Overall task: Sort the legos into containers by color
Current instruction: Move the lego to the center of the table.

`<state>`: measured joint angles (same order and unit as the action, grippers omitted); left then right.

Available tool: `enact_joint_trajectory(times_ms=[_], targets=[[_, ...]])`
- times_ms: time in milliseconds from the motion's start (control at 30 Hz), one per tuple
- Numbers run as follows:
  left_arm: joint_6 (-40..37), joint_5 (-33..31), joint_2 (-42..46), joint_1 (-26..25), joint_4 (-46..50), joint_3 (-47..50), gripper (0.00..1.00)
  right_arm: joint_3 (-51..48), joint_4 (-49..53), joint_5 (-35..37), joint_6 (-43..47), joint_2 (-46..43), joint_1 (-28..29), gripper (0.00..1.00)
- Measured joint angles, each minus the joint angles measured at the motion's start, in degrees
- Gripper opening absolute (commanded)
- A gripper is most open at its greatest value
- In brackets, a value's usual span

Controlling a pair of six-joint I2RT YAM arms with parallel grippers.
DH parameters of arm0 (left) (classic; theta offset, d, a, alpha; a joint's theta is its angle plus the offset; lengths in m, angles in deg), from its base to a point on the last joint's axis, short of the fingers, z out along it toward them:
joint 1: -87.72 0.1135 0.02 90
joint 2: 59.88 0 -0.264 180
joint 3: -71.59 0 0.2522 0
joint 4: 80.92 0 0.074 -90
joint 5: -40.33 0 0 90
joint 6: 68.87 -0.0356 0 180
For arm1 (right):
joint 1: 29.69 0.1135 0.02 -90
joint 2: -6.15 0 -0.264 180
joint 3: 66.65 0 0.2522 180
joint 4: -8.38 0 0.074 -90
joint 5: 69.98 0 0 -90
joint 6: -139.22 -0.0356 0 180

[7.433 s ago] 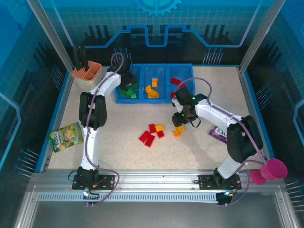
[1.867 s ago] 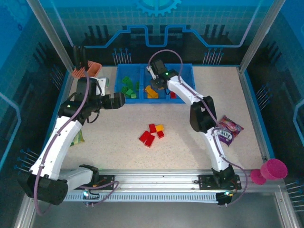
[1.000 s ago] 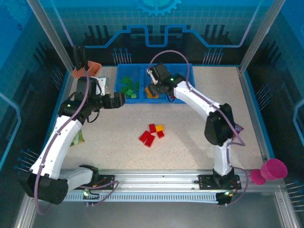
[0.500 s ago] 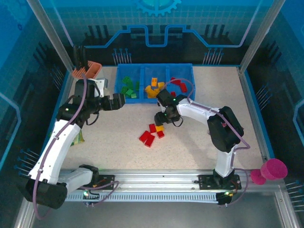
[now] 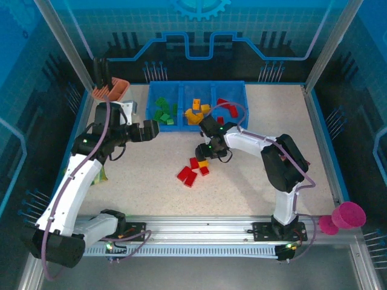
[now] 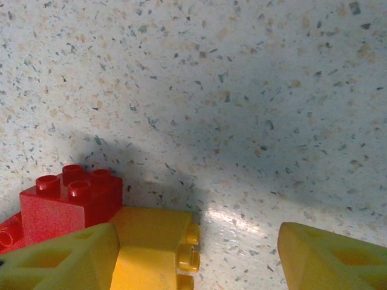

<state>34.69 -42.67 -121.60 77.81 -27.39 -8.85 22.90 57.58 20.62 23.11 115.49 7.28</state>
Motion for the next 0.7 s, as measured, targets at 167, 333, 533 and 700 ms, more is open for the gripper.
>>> enact_joint_trajectory(times_ms=[167, 333, 533, 700], targets=[[0.0, 0.35, 0.13, 0.0, -0.15, 0.22, 0.99, 0.0, 0.02, 0.17, 0.0, 0.07, 0.15, 0.71], [0.0, 0.37, 0.37, 0.0, -0.17, 0.22, 0.99, 0.0, 0.02, 0.22, -0.02, 0.09, 0.5, 0.71], [0.0, 0.39, 0.39, 0.0, -0.2, 0.22, 0.99, -0.07, 0.02, 0.13, -0.52, 0.09, 2.36, 0.71], [0.02, 0.39, 0.46, 0.0, -0.57, 0.48, 0.99, -0.37, -0.22, -0.63, -1.16, 0.07, 3.39, 0.72]])
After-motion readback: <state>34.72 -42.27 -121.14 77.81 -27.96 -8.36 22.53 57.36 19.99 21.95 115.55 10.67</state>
